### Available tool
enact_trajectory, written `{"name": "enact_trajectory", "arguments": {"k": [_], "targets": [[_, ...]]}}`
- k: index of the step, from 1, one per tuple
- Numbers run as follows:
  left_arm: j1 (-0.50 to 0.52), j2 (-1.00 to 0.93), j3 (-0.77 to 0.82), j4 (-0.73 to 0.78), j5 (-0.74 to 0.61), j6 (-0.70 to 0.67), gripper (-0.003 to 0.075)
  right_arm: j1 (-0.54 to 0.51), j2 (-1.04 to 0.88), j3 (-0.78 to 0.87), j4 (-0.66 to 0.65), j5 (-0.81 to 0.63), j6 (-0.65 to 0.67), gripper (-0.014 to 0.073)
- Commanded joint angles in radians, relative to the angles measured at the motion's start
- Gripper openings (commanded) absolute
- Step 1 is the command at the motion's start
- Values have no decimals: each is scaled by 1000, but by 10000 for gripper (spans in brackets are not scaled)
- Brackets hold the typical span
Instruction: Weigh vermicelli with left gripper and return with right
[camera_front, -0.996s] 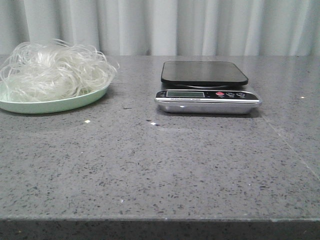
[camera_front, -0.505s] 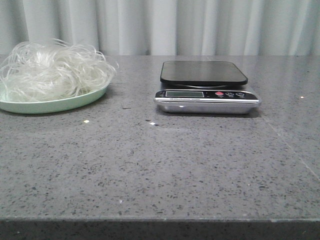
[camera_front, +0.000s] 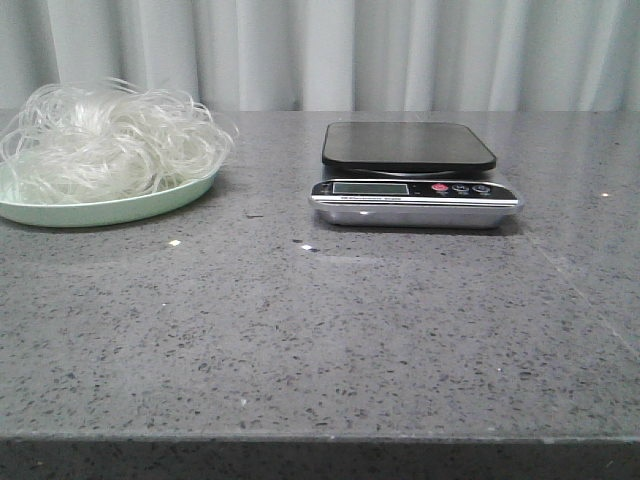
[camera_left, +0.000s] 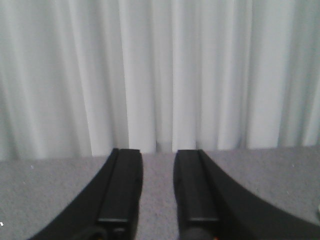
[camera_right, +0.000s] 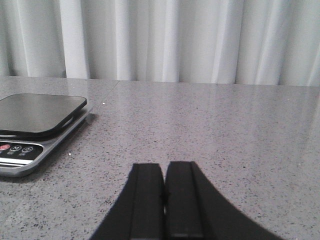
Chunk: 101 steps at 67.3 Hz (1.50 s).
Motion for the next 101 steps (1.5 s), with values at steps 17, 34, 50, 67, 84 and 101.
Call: {"name": "enact_trajectory", "arguments": {"k": [17, 34, 50, 67, 84, 101], "targets": [[2, 407, -233, -325, 205, 138, 578, -6, -17, -8, 0, -74, 1, 150], [2, 637, -289, -420, 235, 215, 650, -6, -17, -8, 0, -74, 1, 150], [-36, 755, -289, -420, 229, 242, 649, -6, -17, -8, 0, -74, 1, 150], [-136, 845, -289, -420, 190, 275, 649, -6, -17, -8, 0, -74, 1, 150], [-165, 957, -289, -420, 163, 275, 649, -6, -17, -8, 0, -72, 1, 150], [-174, 1045, -289, -416, 189, 275, 599, -6, -17, -8, 0, -71, 1, 150]]}}
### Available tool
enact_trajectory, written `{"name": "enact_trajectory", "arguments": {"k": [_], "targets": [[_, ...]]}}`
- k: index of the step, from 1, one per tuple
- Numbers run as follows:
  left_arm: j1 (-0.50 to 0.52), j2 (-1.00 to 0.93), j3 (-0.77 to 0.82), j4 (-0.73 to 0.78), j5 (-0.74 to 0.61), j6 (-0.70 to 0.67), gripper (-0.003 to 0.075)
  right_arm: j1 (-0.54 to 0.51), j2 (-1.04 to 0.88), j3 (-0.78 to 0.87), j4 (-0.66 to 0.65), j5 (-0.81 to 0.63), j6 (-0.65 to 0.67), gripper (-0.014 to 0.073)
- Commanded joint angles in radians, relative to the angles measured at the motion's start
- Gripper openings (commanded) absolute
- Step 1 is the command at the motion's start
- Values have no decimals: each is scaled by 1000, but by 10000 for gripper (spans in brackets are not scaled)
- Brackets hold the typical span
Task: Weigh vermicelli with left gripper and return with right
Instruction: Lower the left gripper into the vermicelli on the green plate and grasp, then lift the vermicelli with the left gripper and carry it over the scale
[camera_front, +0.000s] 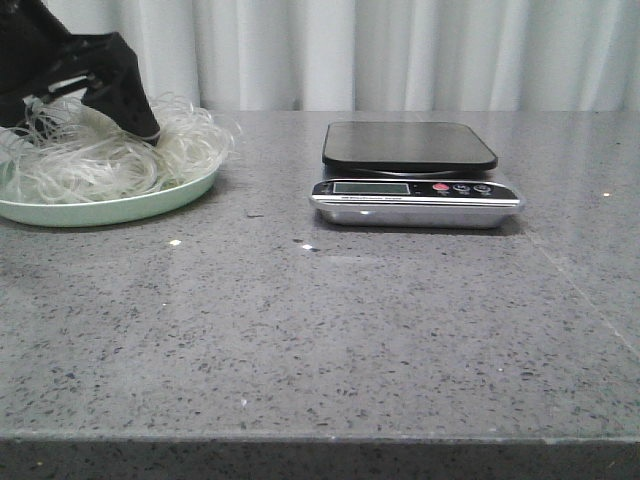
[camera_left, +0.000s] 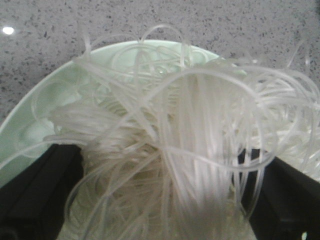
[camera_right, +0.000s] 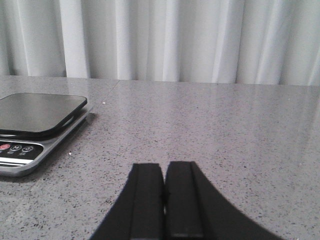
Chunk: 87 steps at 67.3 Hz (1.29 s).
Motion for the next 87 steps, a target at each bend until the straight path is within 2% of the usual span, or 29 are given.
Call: {"name": "enact_trajectory", "arguments": {"k": [1, 2, 3, 4, 5, 6, 7, 8, 9, 11, 12, 13, 15, 16, 17, 18, 43, 65, 77, 87], "targets": [[-12, -7, -25, -20, -6, 0, 592, -6, -17, -8, 0, -73, 1, 150], [-12, -6, -25, -20, -6, 0, 557, -6, -17, -8, 0, -73, 1, 150], [-12, -6, -25, -20, -6, 0, 557, -6, -17, -8, 0, -73, 1, 150], [-12, -6, -25, -20, -6, 0, 516, -6, -17, -8, 0, -73, 1, 150], [-12, -6, -25, -20, -6, 0, 516, -6, -17, -8, 0, -73, 1, 150], [-12, -6, -25, -20, -4, 0, 467, -6, -17, -8, 0, -73, 1, 150], [-12, -6, -25, -20, -4, 0, 467, -6, -17, -8, 0, -73, 1, 150], [-12, -6, -25, -20, -4, 0, 414, -6, -17, -8, 0, -73, 1, 150], [-12, -6, -25, -20, -4, 0, 414, -6, -17, -8, 0, -73, 1, 150], [-12, -6, -25, -20, -4, 0, 360, -6, -17, -8, 0, -73, 1, 150], [-12, -6, -25, -20, -4, 0, 303, -6, -17, -8, 0, -73, 1, 150], [-12, -6, -25, -20, -4, 0, 303, -6, -17, -8, 0, -73, 1, 150], [-12, -6, -25, -20, -2, 0, 245, -6, -17, -8, 0, -73, 1, 150], [-12, -6, -25, -20, 1, 0, 187, -6, -17, -8, 0, -73, 1, 150], [-12, -6, -25, -20, 1, 0, 187, -6, -17, -8, 0, -73, 1, 150], [-12, -6, -25, -20, 2, 0, 132, -6, -17, -8, 0, -73, 1, 150], [-12, -67, -48, -20, 9, 0, 137, -6, -17, -8, 0, -71, 1, 150], [-26, -182, -228, -22, 37, 0, 138, -6, -17, -8, 0, -71, 1, 150], [-121, -188, -373, -22, 15, 0, 138, -6, -17, -8, 0, -70, 1, 150], [-256, -163, -451, -20, -89, 0, 138, -6, -17, -8, 0, -70, 1, 150]]}}
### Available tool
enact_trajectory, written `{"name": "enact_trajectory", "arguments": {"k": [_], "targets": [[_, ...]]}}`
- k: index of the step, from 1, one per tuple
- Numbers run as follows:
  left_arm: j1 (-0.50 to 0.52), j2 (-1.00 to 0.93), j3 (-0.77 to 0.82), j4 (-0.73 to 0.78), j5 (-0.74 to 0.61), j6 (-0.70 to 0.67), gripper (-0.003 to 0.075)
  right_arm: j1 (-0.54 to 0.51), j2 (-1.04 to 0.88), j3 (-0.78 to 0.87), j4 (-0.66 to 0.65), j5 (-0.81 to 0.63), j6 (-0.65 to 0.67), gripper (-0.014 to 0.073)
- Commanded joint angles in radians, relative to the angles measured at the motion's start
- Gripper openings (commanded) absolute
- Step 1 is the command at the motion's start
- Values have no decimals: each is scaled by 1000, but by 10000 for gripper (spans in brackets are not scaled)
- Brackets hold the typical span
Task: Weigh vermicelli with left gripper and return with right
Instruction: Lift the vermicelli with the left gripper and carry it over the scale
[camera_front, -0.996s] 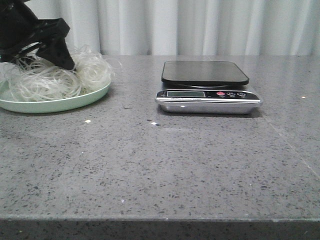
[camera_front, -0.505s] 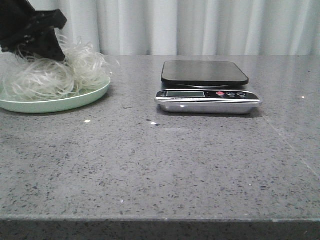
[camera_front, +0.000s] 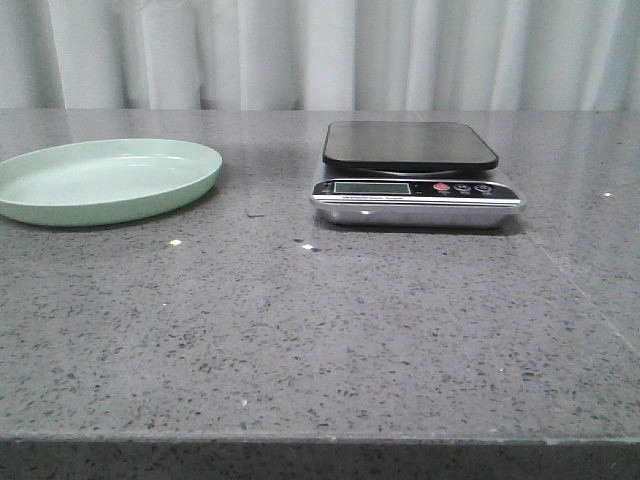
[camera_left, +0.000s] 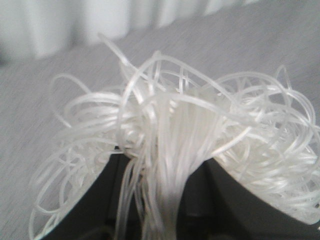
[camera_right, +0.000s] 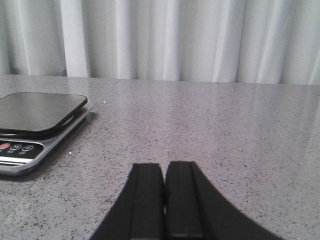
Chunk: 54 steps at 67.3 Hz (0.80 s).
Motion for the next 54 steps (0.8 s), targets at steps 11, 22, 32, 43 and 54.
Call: {"name": "enact_trajectory", "arguments": {"k": [11, 22, 32, 43, 54], "targets": [[-194, 46, -115, -38, -228, 0, 138, -6, -17, -8, 0, -72, 1, 150], [-268, 162, -152, -38, -261, 0, 138, -6, -17, -8, 0, -72, 1, 150], [-288, 251, -172, -34, -295, 0, 138, -6, -17, -8, 0, -72, 1, 150], [-290, 307, -172, -30, -311, 0, 138, -6, -17, -8, 0, -72, 1, 150], [-290, 328, -172, -30, -307, 0, 137, -6, -17, -8, 0, -72, 1, 150]]}}
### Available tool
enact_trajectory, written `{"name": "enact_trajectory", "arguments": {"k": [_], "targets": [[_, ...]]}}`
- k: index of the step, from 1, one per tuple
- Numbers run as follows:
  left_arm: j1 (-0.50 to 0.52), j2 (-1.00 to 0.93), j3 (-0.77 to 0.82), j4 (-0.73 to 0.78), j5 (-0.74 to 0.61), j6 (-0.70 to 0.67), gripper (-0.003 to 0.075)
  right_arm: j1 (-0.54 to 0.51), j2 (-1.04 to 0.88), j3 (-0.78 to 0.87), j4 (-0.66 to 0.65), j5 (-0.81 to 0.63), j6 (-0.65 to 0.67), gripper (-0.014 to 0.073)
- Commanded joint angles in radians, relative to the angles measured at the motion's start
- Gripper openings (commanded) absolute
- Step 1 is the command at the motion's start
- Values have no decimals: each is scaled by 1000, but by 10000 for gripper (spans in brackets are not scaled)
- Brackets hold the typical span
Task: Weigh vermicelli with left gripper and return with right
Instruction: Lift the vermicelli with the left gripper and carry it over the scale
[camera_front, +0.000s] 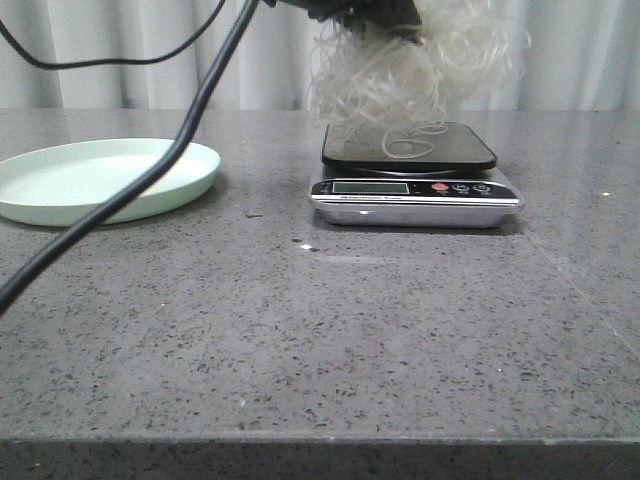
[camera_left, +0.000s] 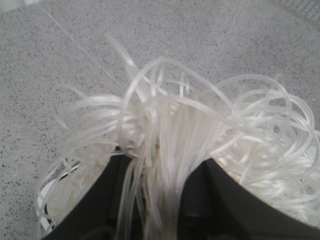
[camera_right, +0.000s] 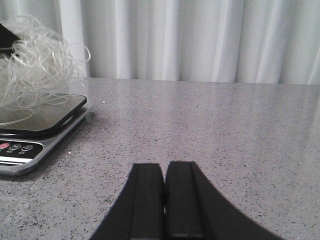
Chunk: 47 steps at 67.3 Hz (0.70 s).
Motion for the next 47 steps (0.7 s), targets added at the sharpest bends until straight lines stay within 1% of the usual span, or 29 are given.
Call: {"name": "enact_trajectory", "arguments": {"k": [1, 15, 41, 45, 47], "targets": [[-6, -55, -46, -27, -86, 0, 137, -6, -17, -8, 0, -72, 1, 150], [-6, -39, -46, -29, -88, 0, 137, -6, -17, -8, 0, -72, 1, 150], [-6, -9, -46, -29, -52, 0, 139, -6, -17, -8, 0, -72, 1, 150], [-6, -9, -46, -29, -47, 0, 150, -6, -17, -8, 0, -72, 1, 150], [-6, -9, -46, -29, -43, 0, 173, -6, -17, -8, 0, -72, 1, 150]]}}
